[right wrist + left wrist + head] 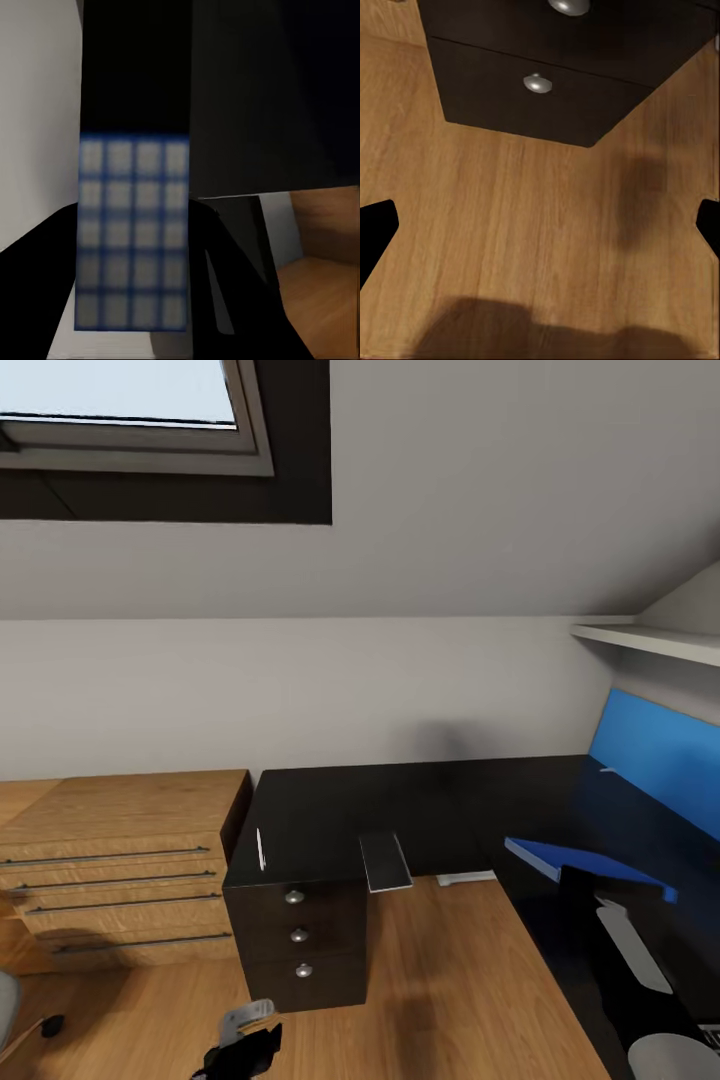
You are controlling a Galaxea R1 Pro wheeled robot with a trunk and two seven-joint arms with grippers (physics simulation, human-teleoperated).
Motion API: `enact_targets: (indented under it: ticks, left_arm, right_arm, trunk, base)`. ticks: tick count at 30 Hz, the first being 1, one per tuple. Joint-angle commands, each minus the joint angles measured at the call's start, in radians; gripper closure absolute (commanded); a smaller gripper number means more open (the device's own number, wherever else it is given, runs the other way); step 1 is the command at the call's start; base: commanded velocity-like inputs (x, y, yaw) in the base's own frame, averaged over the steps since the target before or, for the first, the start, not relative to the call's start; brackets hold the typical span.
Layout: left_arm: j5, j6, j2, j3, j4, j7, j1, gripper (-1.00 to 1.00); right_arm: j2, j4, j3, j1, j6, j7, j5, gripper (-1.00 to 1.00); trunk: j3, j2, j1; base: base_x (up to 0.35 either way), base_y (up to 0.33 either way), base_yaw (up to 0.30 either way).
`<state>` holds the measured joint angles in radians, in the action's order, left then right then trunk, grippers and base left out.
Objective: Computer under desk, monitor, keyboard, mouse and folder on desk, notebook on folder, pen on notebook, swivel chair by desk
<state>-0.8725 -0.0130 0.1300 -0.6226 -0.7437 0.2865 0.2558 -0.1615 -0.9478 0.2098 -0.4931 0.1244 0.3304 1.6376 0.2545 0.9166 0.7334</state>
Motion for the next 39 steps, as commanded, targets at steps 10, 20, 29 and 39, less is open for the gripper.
enact_targets:
  ticks: [10,20,29,39]
  left_arm:
    - [-0.07,-0.048,0.033,-0.009,-0.073,0.011,-0.032,-1.0]
    - [-0.071,-0.048,0.031,-0.013,-0.072,0.012,-0.032,-1.0]
    - [-0.07,-0.048,0.031,-0.014,-0.072,0.012,-0.032,-1.0]
    - [-0.069,-0.047,0.031,-0.015,-0.072,0.012,-0.032,-1.0]
  right_arm:
    - [0.032,-0.003,-0.056,-0.001,0.058,-0.006,-0.084,1.0]
    - [0.061,-0.006,-0.054,-0.001,0.181,-0.02,-0.13,1.0]
    - [0.075,-0.006,-0.05,-0.001,0.197,-0.04,-0.127,1.0]
    - [0.074,-0.007,-0.047,-0.001,0.199,-0.04,-0.127,1.0]
  trunk:
    - [0.033,0.071,0.039]
    - [0.064,0.141,0.077]
    - [0.092,0.204,0.111]
    - [0.124,0.274,0.15]
  base:
    - [0.0,0.0,0.0]
    - [0.0,0.0,0.0]
    - [0.0,0.0,0.0]
    - [0.0,0.0,0.0]
